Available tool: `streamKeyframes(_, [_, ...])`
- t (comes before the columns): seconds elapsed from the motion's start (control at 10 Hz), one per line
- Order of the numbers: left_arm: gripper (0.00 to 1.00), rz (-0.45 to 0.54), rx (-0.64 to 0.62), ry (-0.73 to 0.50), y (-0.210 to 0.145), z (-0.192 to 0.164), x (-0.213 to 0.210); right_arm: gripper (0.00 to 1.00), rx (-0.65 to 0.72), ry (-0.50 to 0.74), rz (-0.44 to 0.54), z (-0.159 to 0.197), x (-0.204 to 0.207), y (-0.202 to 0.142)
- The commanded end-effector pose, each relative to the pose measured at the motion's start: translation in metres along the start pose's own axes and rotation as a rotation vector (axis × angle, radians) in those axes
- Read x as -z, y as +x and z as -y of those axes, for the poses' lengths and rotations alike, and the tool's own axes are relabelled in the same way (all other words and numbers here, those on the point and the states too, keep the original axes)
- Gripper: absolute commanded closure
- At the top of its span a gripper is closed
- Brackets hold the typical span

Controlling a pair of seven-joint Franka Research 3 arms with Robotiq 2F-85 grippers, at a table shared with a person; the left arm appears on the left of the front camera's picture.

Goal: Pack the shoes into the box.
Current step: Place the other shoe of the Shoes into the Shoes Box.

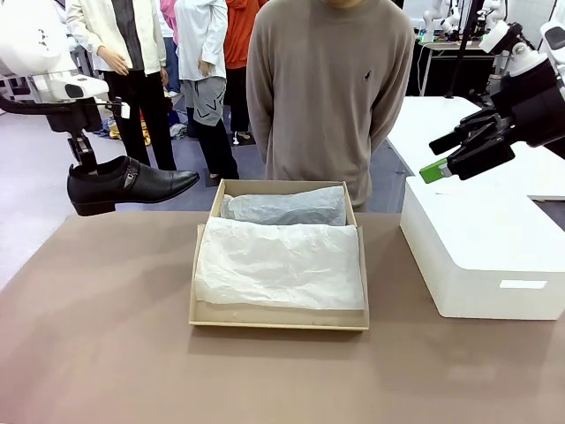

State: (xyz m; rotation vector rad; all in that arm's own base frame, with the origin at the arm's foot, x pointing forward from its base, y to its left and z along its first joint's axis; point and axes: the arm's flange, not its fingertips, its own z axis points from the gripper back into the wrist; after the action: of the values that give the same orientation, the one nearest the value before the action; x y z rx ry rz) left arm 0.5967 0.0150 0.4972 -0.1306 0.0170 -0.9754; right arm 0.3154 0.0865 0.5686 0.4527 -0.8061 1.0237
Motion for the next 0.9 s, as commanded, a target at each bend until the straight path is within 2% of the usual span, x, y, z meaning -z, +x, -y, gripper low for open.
streamKeyframes(0.0, [1.0, 0.01, 0.019, 0.013, -0.003, -0.001, -0.005, 0.0, -0.02, 0.016, 0.024, 0.003, 0.002, 0.001])
streamKeyframes(0.1, [1.0, 0.0, 0.0, 0.0, 0.0, 0.0, 0.0, 0.0, -0.02, 0.016, 0.024, 0.003, 0.002, 0.001])
streamKeyframes(0.2, [1.0, 0.004, -0.14, 0.022, 0.005, 0.011, -0.003, 0.0, -0.02, 0.016, 0.024, 0.003, 0.002, 0.001])
streamKeyframes(0.6, [1.0, 0.007, -0.506, 0.043, 0.032, 0.059, -0.024, 0.0, -0.02, 0.016, 0.024, 0.003, 0.002, 0.001])
streamKeyframes(0.8, [1.0, 0.029, -0.591, 0.06, 0.052, 0.083, -0.028, 0.0, -0.02, 0.016, 0.024, 0.003, 0.002, 0.001])
